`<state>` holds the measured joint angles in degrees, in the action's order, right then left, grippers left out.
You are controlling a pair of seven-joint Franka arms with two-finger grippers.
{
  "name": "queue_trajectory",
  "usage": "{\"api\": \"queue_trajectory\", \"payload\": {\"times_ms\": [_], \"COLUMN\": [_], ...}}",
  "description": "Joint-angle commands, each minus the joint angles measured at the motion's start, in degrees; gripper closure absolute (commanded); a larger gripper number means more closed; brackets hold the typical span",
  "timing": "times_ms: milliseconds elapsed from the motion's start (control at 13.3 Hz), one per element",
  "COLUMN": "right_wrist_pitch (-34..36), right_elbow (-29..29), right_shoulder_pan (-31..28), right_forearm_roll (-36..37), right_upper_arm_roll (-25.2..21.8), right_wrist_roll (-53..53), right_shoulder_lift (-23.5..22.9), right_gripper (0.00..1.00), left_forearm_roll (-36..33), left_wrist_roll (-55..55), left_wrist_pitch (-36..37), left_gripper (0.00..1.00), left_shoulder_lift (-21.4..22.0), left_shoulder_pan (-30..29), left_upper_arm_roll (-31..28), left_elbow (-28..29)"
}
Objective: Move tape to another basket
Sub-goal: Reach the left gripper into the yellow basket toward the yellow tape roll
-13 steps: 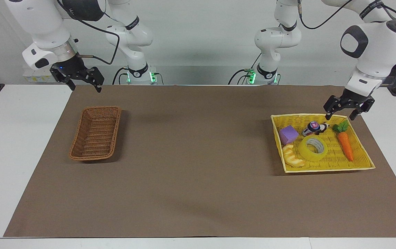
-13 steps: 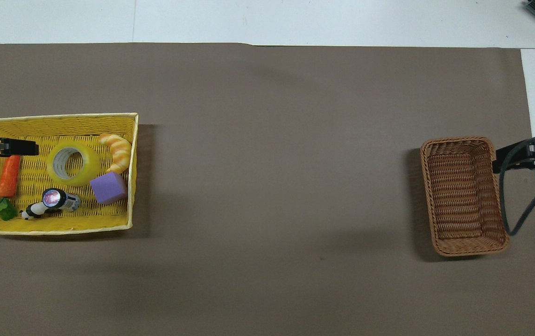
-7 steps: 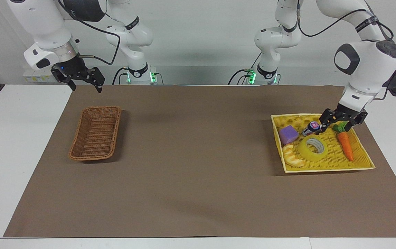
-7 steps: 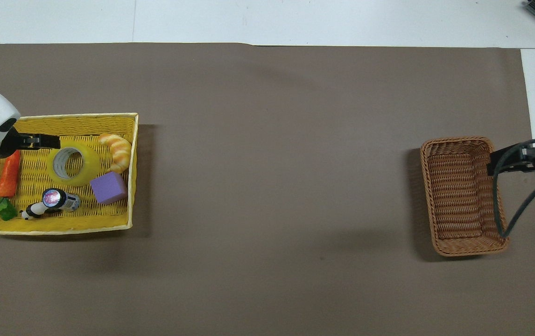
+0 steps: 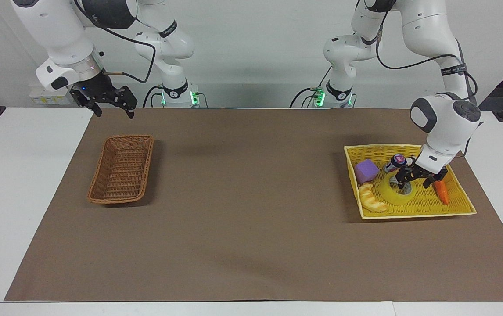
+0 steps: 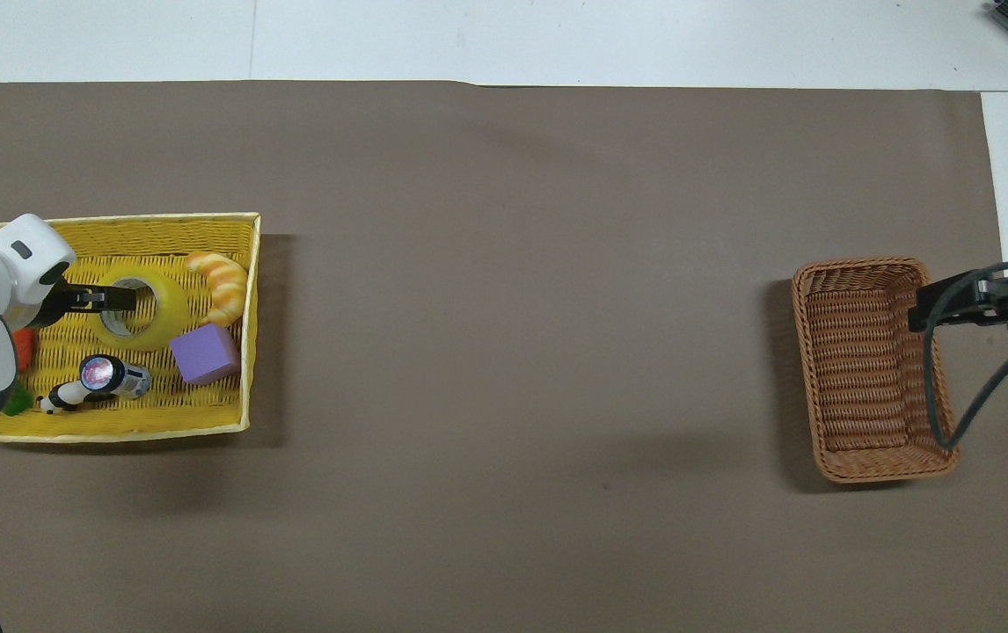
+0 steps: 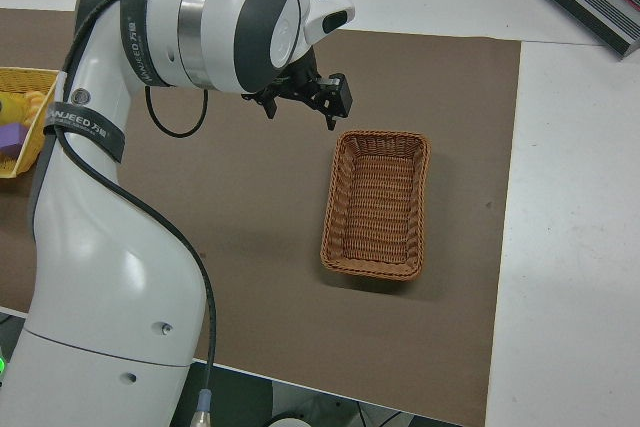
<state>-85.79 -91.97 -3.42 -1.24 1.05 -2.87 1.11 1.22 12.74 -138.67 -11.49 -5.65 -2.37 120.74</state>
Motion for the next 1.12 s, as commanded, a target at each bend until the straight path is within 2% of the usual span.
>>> {"api": "queue_trajectory", "payload": {"times_ms": [0, 150, 225, 450, 675, 900, 1050], "right_wrist_pitch": [-1.49, -1.58, -1.58, -1.84, -5.00, -8.07, -11.05], "right_elbow": [-2.16, -2.16, -2.16, -2.60, -5.32, -8.30, -11.29], "right_shoulder_pan": [-0.80, -0.88, -0.88, -0.88, -0.01, 0.17, 0.26], "right_forearm_roll": [-2.09, -3.50, -4.03, -5.53, -6.05, -7.45, -11.66], "right_upper_arm_roll": [0.35, 0.26, 0.26, 0.35, 0.35, 0.44, 0.44], "right_wrist_roll": [-0.03, -0.03, -0.03, -0.38, -0.73, -0.65, -0.56], "right_shoulder_lift": [1.71, 1.71, 1.71, 1.44, 1.71, 1.71, 1.62], "right_gripper": [0.00, 0.00, 0.00, 0.00, 0.00, 0.00, 0.00], "left_forearm_roll": [0.72, 0.72, 0.63, 0.63, 0.63, 0.72, 0.72], "left_wrist_roll": [1.93, 2.02, 1.93, 2.11, 1.41, -0.16, -3.67], "left_wrist_pitch": [-1.34, -0.73, -0.64, 0.41, 5.41, 5.95, 8.40], "left_gripper": [0.42, 0.86, 1.00, 1.00, 1.00, 1.00, 1.00], "left_shoulder_lift": [1.38, 1.38, 1.38, 1.47, 2.17, 3.92, 4.63], "left_shoulder_pan": [-1.29, -1.20, -0.94, -0.59, 0.63, 3.53, 6.69], "left_upper_arm_roll": [0.35, 0.35, 0.35, 0.43, 1.05, 1.22, 1.31], "left_elbow": [2.40, 2.31, 2.13, -1.19, -6.56, -7.28, -7.01]}}
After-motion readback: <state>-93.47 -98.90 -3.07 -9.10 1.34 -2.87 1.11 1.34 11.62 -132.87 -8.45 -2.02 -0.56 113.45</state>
